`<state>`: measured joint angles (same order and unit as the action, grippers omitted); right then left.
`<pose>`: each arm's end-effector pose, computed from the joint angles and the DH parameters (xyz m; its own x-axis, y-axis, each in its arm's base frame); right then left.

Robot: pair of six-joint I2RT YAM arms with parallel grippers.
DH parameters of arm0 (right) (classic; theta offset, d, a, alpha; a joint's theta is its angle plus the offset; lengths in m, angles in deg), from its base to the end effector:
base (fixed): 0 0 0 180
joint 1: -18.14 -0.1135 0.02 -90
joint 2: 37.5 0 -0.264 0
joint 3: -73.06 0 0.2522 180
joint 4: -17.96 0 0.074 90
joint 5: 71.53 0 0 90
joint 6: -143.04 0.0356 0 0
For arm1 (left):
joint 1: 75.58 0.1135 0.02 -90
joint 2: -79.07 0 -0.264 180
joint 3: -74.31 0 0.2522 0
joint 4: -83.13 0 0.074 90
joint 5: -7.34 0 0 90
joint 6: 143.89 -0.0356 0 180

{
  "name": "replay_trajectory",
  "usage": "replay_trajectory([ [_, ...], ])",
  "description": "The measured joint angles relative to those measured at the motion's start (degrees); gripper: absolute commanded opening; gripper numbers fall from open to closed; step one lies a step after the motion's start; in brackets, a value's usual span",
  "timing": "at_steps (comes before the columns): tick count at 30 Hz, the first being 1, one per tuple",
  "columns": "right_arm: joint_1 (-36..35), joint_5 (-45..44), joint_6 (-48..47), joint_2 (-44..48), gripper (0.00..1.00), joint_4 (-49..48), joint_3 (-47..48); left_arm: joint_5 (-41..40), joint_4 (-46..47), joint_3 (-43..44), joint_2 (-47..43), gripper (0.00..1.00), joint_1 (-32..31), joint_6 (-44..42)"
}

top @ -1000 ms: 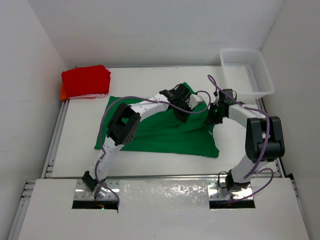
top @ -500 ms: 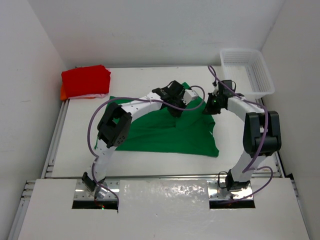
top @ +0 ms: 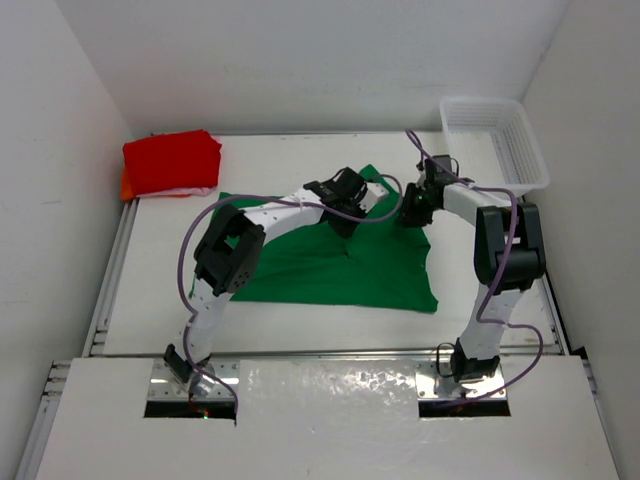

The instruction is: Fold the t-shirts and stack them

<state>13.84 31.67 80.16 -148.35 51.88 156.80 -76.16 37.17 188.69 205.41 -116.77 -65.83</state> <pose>0.3894 0.0374 0.1502 -0.8600 0.3804 -0.3400 0.2346 0.8866 0.3986 0.3595 -0.3200 0.1812 -0.4791 0.6924 -0.5395 0.8163 0.5773 0.0160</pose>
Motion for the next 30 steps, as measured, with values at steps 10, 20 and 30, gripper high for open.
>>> replay_trajectory([
  [10,0.0,-5.2,-2.2,3.7,0.46,-0.8,-0.6,-3.1,2.0,-3.7,0.9,0.24,0.4,2.4],
  [20,0.0,-9.2,-4.2,17.1,0.55,1.9,-9.5,-2.3,0.9,0.9,1.4,1.0,3.3,3.9],
  [30,0.6,-11.4,-1.3,37.7,0.68,11.9,-29.6,-1.9,-7.4,-2.8,-18.5,1.0,14.7,-2.6],
])
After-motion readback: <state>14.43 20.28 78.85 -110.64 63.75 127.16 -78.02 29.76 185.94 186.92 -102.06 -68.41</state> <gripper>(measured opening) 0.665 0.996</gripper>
